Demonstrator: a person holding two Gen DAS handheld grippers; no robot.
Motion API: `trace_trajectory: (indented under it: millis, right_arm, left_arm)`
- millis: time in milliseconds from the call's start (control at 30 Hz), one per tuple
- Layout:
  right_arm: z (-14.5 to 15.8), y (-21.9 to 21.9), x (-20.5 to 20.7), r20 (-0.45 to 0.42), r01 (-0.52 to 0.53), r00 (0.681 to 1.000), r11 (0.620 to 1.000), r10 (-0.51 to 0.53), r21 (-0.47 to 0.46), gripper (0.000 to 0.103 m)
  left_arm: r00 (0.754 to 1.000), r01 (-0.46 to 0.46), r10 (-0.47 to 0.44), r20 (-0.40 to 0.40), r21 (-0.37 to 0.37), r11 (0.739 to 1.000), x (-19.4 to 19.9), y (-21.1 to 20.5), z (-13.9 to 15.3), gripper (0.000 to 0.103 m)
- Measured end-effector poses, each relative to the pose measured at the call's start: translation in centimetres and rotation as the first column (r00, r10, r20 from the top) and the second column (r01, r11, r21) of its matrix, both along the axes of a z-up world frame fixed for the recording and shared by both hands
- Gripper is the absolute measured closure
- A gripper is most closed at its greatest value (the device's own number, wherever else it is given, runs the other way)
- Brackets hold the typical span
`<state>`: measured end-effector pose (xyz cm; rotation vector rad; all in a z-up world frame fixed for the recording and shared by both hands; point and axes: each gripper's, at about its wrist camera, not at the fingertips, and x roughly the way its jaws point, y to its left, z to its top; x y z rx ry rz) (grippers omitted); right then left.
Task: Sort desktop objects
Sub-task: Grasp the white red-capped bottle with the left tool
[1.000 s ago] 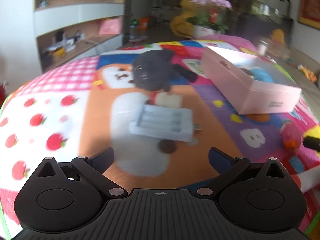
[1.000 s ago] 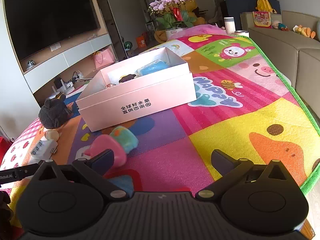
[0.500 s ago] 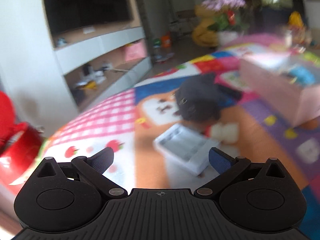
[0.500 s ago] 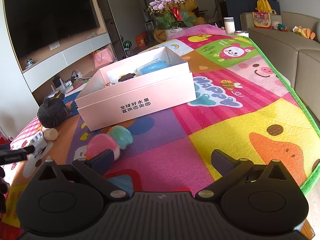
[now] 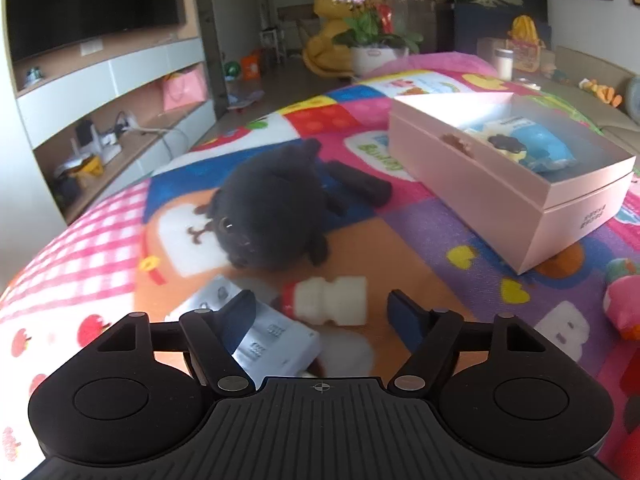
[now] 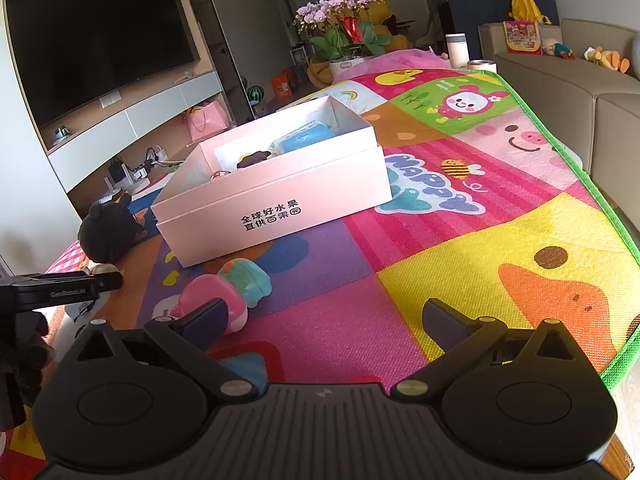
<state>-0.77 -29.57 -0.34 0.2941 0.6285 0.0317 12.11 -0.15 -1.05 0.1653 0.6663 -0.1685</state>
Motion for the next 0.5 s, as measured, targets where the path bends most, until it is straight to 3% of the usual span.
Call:
trace_trajectory:
  millis: [67,200,367,500]
  right_arm:
    - [0.0,0.0,0.0,0.000,0.000,1.000,1.000,0.000,-0.001,0.000]
    - [0.0,0.0,0.0,0.000,0.000,1.000,1.000,0.000,0.000,0.000]
    - [0.0,0.0,0.0,0.001,0.000,1.000,1.000,0.000,0.001,0.000]
    - [0.0,0.0,0.0,0.000,0.000,1.000,1.000,0.000,-0.001,0.000]
  left_arm:
    - [1.000,0.016,-0.017,0.008,0.007,1.000,-0.2,-0.3,0.1,0.038]
    - [0.999,0.045,-0.045,0.021,-0.003,0.999,-1.1,-0.8,0.4,0.074]
    - [0.992,0.120,-0.119,0.033,-0.039,0.992,-3.8,-1.5,1.1,0.075]
    - [0.984,0.177,-0.176,0.036,0.001,0.984,-5.4,-2.3,0.9,0.058]
